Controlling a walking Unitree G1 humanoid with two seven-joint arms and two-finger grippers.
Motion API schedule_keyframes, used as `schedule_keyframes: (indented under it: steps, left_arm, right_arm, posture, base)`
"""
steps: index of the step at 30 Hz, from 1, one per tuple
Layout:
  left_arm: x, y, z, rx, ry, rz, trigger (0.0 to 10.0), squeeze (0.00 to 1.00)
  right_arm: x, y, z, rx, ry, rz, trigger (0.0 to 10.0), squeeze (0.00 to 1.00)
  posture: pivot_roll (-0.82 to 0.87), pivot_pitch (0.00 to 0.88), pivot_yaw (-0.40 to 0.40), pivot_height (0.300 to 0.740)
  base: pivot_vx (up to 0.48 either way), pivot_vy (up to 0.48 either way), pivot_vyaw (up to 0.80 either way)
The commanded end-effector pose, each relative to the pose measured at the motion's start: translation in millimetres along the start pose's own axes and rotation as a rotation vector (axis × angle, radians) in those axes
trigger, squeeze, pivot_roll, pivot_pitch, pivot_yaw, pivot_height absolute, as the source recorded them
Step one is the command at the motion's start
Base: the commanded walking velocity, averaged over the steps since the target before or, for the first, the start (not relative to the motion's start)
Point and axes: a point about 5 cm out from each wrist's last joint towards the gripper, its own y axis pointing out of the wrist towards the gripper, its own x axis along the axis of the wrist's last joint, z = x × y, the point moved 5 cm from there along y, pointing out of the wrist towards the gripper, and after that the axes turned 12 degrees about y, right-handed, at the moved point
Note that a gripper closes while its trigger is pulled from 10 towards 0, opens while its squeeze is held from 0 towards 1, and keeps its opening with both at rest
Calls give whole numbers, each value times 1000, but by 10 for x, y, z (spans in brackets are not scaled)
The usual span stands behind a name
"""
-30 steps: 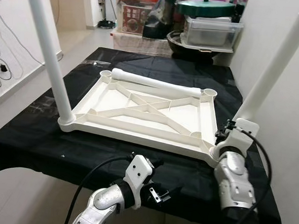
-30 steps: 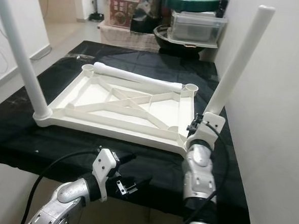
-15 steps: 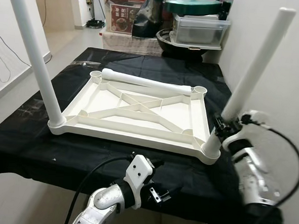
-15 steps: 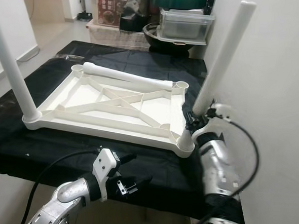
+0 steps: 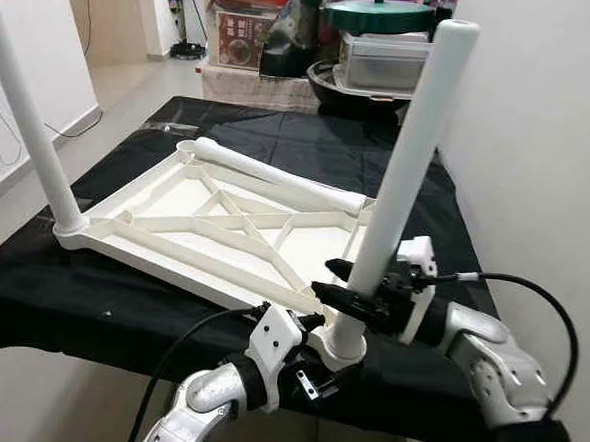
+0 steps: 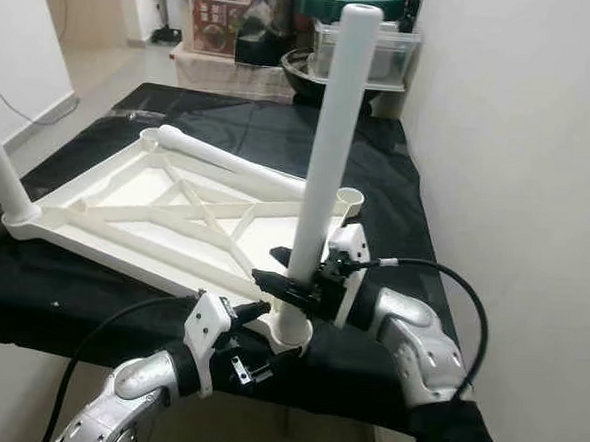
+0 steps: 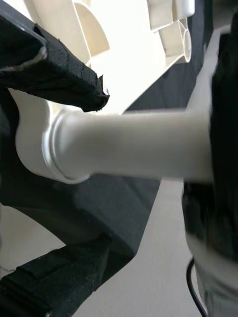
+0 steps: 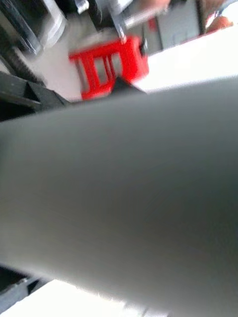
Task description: Building children table
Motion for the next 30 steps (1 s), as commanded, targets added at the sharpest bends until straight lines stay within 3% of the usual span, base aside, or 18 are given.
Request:
schedule_keyframes:
  steps: [1,2,5,8,10,11,12,14,17,19,21,23,25,26,27,28,29,30]
  left_arm:
    - [-31,3,-20,-10,3,11,10000,0]
    - [-31,3,-20,-10,3,11,10000,0]
    - [-34,1,-18,-11,3,12,10000,0]
    - [-34,0,-18,-11,3,13,10000,0]
    - [-37,-7,-20,-11,2,14,10000,0]
    - [-37,-7,-20,-11,2,14,10000,0]
    - [-40,-11,-21,-13,2,15,10000,0]
    - [-42,-12,-21,-13,2,15,10000,0]
    - [-42,-12,-21,-14,2,15,10000,0]
    - [-43,-12,-24,-14,2,16,10000,0]
    - [-43,-12,-24,-14,2,16,10000,0]
    - [-45,-11,-23,-14,3,17,10000,0]
    - [-45,-11,-23,-14,3,17,10000,0]
    - [-44,-12,-22,-13,4,17,10000,0]
    - [-43,-12,-21,-12,4,17,10000,0]
    - [-43,-13,-20,-11,5,17,10000,0]
    - [-43,-13,-20,-11,5,17,10000,0]
    - [-42,-15,-20,-10,5,17,10000,0]
  right_arm:
    - [-27,19,-296,-209,-26,-11,0,0]
    - [-27,19,-296,-209,-26,-11,0,0]
    - [27,-199,-755,-559,-4,-74,0,0]
    - [36,-270,-842,-631,3,-85,0,0]
    - [17,-614,-1111,-880,34,-107,0,0]
    - [17,-614,-1111,-880,34,-107,0,0]
    - [-20,-932,-1289,-1089,60,-124,0,0]
    - [-63,-1288,-1415,-1337,88,-147,0,0]
    - [-70,-1340,-1426,-1374,92,-149,0,0]
    - [-52,-1588,-1448,-1577,106,-231,0,0]
    - [-52,-1588,-1448,-1577,106,-231,0,0]
    - [-32,-1674,-1442,-1726,129,-311,0,0]
    - [-28,-1648,-1443,-1750,140,-329,0,0]
    - [-10,-1577,-1439,-1747,130,-332,10000,0]
    - [2,-1528,-1436,-1742,121,-332,10000,0]
    - [6,-1460,-1430,-1717,114,-337,10000,612]
    - [6,-1460,-1430,-1717,114,-337,10000,612]
    - [-9,-1415,-1411,-1711,109,-341,10000,1000]
  posture:
    - [196,0,-67,740]
    - [196,0,-67,740]
    - [196,0,-67,740]
    - [196,0,-67,740]
    - [200,0,-65,740]
    - [200,0,-65,740]
    - [200,0,-65,740]
    - [200,0,-65,740]
    - [200,0,-65,740]
    - [195,0,-59,740]
    - [195,0,-59,740]
    - [195,0,-59,740]
    - [200,0,-65,740]
    - [206,0,-70,740]
    - [206,0,-70,740]
    - [206,0,-70,740]
    - [206,0,-70,740]
    - [205,0,-72,740]
  base:
    - [0,0,0]
    - [0,0,0]
    - [0,0,0]
    - [0,0,0]
    - [0,0,0]
    - [0,0,0]
    - [0,0,0]
    - [0,0,0]
    - [0,0,0]
    - [0,0,0]
    - [0,0,0]
    - [0,0,0]
    - [0,0,0]
    - [0,0,0]
    - [0,0,0]
    - [0,0,0]
    - [0,0,0]
    - [0,0,0]
